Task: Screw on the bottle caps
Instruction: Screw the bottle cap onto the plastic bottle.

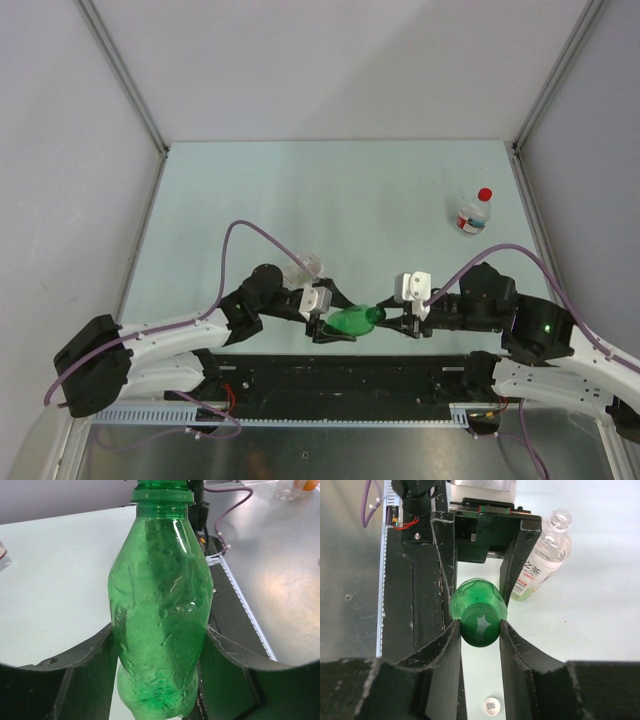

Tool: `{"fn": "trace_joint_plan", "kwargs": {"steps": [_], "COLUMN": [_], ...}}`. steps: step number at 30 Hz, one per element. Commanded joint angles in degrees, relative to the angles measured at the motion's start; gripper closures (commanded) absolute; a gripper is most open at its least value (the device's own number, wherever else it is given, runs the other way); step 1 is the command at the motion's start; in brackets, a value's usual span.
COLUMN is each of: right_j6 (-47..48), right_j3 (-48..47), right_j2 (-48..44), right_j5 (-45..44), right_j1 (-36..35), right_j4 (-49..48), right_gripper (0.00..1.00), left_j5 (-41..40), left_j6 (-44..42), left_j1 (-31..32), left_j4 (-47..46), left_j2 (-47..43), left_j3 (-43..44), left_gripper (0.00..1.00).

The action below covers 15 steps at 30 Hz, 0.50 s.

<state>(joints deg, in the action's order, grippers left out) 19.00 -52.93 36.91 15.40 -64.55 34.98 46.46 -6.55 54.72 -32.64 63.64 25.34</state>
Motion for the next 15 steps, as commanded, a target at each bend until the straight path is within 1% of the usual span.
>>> {"fn": "trace_joint_plan", "kwargs": {"steps": [1,3,9,11,12,13,15], "right_j6": [-9.9,-13.9,-29.9,-36.2,-40.1,-43.4,-50.1], "right_j3": [-0.2,-0.2,-0.2,-0.2,-0.2,-0.2,-0.2], "right_j2": [1.6,2.4,6.2,7.3,7.9,8.4,9.4], "right_j5": [-2.8,-6.0,-14.1,-18.9,-22.3,-26.7,-34.4], "right_j1": [-0.4,-0.4,-0.4,-0.5,-0.6,-0.8,-1.5], "right_j4": [-1.1,-1.3,-2.2,-1.5,-0.9,-0.1,0.9], "right_gripper": [0.81,0.84,0.88,0.87,0.85,0.83,0.81], "left_j5": [-12.0,-16.1,-22.4,-25.3,-26.8,-29.1,-33.9], "left_j6": [-1.7,-2.3,-6.3,-7.2,-7.8,-8.3,-9.6], "left_j1": [-0.3,-0.3,-0.1,0.3,0.7,1.2,2.5], "left_j4": [-2.9,-2.9,-2.9,-2.9,-2.9,-2.9,-3.0], "left_j2": [-3.6,-3.9,-3.0,-2.2,-1.7,-1.0,0.8], "left_j3": [4.1,5.0,7.3,8.3,8.7,9.3,10.5], "left_gripper": [1.00,1.00,1.00,1.00,1.00,1.00,1.00]}}
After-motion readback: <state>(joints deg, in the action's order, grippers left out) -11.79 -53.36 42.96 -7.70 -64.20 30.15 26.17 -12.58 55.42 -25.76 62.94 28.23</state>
